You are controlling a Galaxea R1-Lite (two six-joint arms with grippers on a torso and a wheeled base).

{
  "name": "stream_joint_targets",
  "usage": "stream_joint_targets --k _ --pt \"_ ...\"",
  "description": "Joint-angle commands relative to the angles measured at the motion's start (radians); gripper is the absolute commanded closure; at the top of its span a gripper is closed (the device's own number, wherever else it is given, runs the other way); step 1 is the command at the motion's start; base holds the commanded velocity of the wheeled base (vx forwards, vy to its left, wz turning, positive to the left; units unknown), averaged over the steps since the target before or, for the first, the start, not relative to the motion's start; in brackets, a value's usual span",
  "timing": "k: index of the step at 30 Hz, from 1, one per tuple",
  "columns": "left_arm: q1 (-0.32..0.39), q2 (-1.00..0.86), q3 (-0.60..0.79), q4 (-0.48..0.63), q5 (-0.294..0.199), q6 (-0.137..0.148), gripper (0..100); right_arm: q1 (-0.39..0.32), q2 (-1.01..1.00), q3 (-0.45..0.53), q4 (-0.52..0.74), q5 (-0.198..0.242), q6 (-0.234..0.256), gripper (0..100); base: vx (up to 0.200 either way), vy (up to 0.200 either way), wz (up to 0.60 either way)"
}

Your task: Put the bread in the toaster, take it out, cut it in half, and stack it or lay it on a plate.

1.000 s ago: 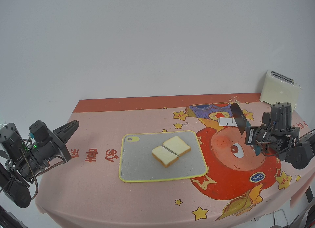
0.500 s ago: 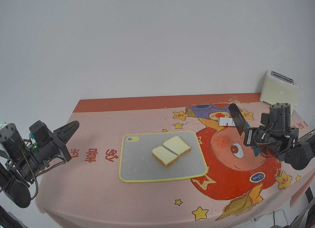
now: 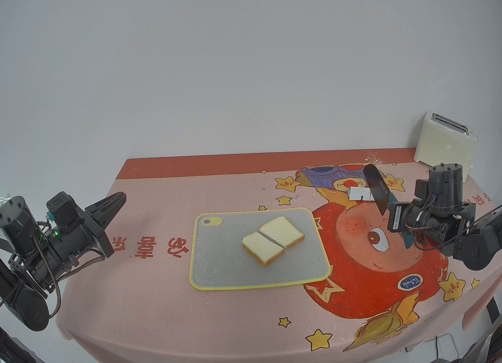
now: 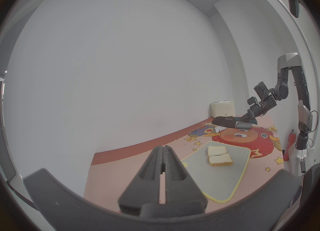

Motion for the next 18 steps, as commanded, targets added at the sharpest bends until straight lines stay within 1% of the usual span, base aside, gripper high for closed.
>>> stream_joint_targets --k 1,18 --pt "0.0 0.002 0.007 -0.018 0.0 0.0 100 -0.001 -0.003 0.0 -0.001 0.0 0.0 100 0.0 0.0 0.0" --pt "0.0 0.002 0.007 -0.018 0.0 0.0 100 -0.001 0.002 0.002 0.0 0.0 0.0 100 0.0 0.0 0.0"
